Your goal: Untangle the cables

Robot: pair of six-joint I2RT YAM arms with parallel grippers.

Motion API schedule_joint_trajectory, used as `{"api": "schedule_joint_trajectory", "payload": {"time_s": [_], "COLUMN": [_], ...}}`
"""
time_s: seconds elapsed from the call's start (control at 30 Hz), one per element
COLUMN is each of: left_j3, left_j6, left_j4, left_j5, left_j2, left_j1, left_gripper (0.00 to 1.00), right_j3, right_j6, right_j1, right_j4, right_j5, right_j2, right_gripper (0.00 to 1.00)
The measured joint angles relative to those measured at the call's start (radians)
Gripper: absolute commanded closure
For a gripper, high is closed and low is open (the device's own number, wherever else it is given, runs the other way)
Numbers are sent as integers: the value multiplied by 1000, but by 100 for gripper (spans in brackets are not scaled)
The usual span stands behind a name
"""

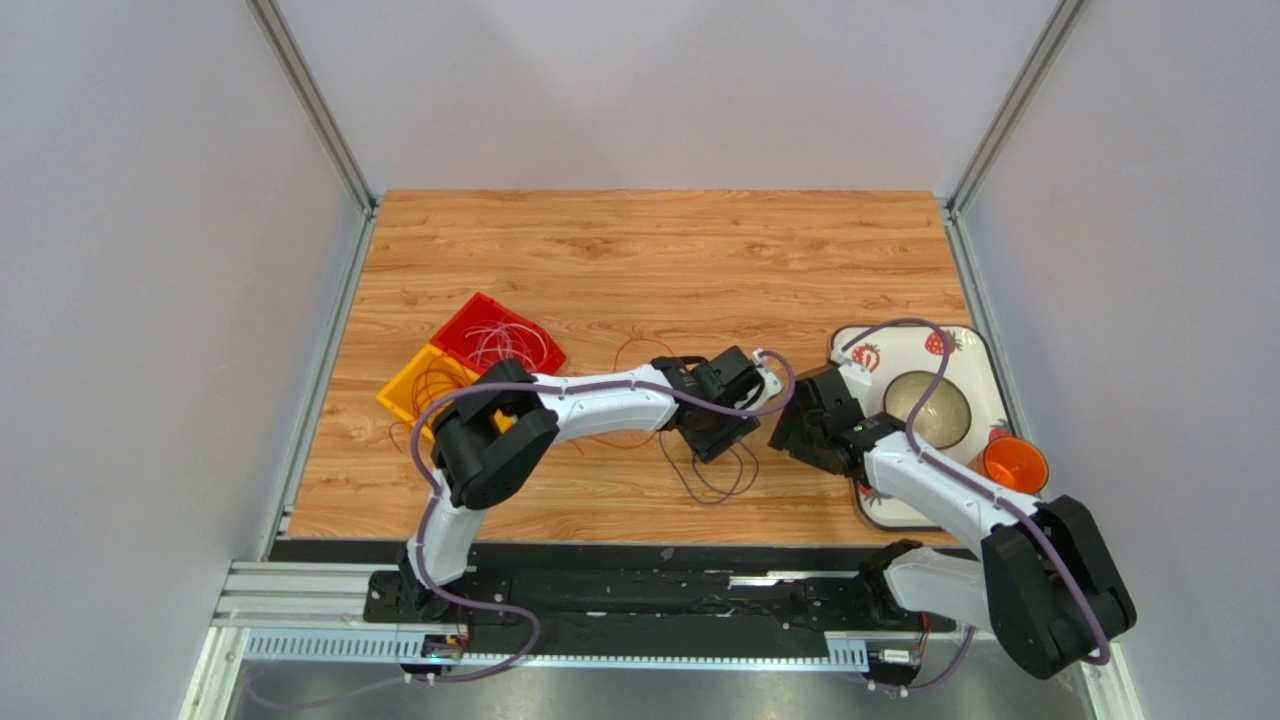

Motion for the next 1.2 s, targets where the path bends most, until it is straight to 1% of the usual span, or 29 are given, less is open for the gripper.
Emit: {"api": "schedule_joint_trajectory", "payload": {"time_s": [0.1, 0.17, 0.23, 0.3, 0.33, 0.4, 0.47, 0.5, 0.53, 0.6, 0.93, 1.07, 1.2], "left_j3": [0, 0, 0, 0, 2, 11, 19, 21, 23, 24, 24, 24, 25], "left_j6": [0, 0, 0, -3, -3, -5, -7, -8, -8, -13, -45, -76, -114], "left_j4": [11, 15, 21, 27, 30, 31, 35, 40, 45, 51, 66, 12, -47], "left_j5": [3, 4, 5, 9, 12, 24, 33, 35, 37, 35, 14, -18, -39], "left_j2": [5, 6, 8, 10, 11, 19, 26, 29, 31, 32, 33, 11, -59], "left_j1": [0, 0, 0, 2, 4, 7, 11, 14, 18, 24, 34, 38, 45], "left_gripper": [41, 45, 53, 57, 61, 66, 73, 81, 85, 100, 100, 100, 100], "right_j3": [0, 0, 0, 0, 0, 0, 0, 0, 0, 0, 0, 0, 0], "right_j6": [0, 0, 0, -1, -1, -1, -1, -1, -1, -1, -5, -5, -5], "right_j1": [0, 0, 0, 0, 0, 0, 0, 0, 0, 0, 0, 0, 2], "right_j4": [5, 6, 11, 14, 16, 19, 20, 21, 23, 25, 32, 38, 44], "right_j5": [-5, -5, -8, -11, -12, -15, -19, -20, -21, -23, -30, -31, -31], "right_j2": [6, 10, 11, 12, 12, 15, 16, 16, 16, 16, 16, 16, 16], "right_gripper": [40, 40, 41, 42, 43, 43, 43, 44, 44, 44, 47, 48, 49]}}
